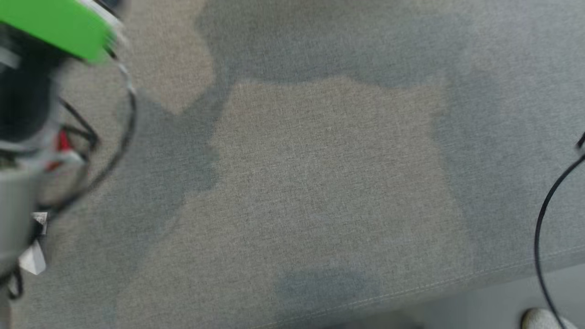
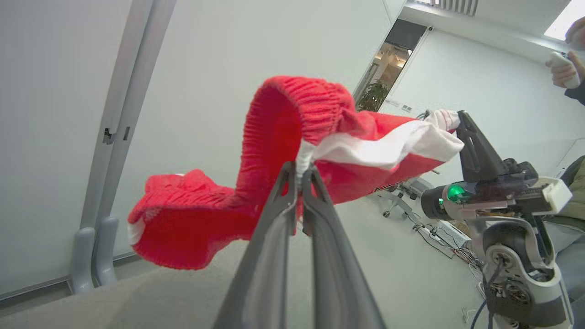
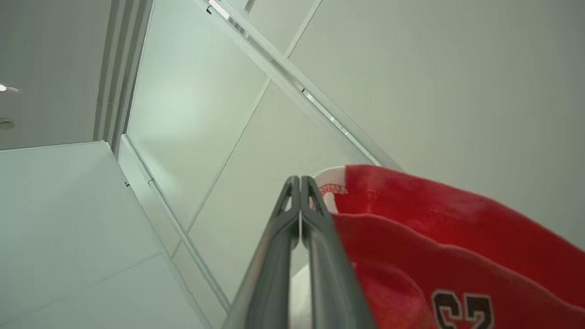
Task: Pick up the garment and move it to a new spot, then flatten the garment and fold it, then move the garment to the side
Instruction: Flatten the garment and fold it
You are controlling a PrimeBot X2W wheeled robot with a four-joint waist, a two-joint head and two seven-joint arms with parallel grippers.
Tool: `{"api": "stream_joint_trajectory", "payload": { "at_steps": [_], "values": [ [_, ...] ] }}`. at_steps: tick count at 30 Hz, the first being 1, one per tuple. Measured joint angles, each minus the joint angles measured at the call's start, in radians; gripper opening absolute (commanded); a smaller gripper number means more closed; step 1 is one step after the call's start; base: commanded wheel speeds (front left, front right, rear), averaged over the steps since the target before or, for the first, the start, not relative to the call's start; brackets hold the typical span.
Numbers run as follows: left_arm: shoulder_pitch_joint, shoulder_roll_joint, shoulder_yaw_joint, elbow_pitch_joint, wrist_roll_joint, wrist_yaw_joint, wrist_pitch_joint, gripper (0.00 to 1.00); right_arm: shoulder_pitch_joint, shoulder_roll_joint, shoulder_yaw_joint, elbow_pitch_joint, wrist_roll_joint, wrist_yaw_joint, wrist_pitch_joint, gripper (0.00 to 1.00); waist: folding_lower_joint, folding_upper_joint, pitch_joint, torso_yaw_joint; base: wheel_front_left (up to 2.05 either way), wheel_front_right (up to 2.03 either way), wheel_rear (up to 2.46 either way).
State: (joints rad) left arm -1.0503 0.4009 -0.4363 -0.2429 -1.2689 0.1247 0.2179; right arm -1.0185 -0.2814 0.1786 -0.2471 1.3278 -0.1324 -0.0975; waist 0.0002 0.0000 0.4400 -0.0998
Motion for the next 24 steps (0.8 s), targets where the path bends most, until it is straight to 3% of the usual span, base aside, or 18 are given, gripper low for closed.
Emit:
{"api": "stream_joint_trajectory", "payload": {
  "at_steps": [2,5,8,10,17,24],
  "values": [
    [0.076,-0.012,-0.059,0.016,0.05,-0.011,-0.032,0.0,0.098,0.006,0.022,0.022,0.006,0.0,0.0,0.0,0.0,0.0,0.028,-0.001,0.0,0.0,0.0],
    [0.313,-0.062,-0.111,0.128,0.053,-0.022,-0.114,0.0,0.354,0.012,0.058,0.116,0.011,0.0,-0.005,0.0,0.0001,0.0,0.066,-0.003,0.0,0.0,0.0],
    [0.532,-0.041,-0.179,0.23,0.103,-0.045,-0.166,0.0,0.603,0.012,0.091,0.21,0.012,0.016,-0.02,0.0,0.0,0.0,0.089,-0.007,0.0,0.0,0.0],
    [0.607,-0.036,-0.165,0.257,0.101,-0.052,-0.215,0.0,0.703,0.014,0.098,0.265,0.01,0.03,-0.042,0.0,-0.0001,0.0,0.092,-0.011,0.0,0.0,0.0],
    [0.645,-0.094,-0.106,0.324,0.028,-0.099,-0.321,0.0,0.783,0.031,0.066,0.37,0.01,0.111,-0.113,0.0,-0.0003,0.0,0.053,-0.013,0.0,0.0,0.0],
    [0.724,-0.099,-0.184,0.327,0.022,-0.157,-0.314,0.0,0.783,-0.015,0.046,0.402,-0.02,0.169,-0.121,0.0,-0.0003,0.0,-0.012,-0.001,0.0,0.0,0.0]
  ]
}}
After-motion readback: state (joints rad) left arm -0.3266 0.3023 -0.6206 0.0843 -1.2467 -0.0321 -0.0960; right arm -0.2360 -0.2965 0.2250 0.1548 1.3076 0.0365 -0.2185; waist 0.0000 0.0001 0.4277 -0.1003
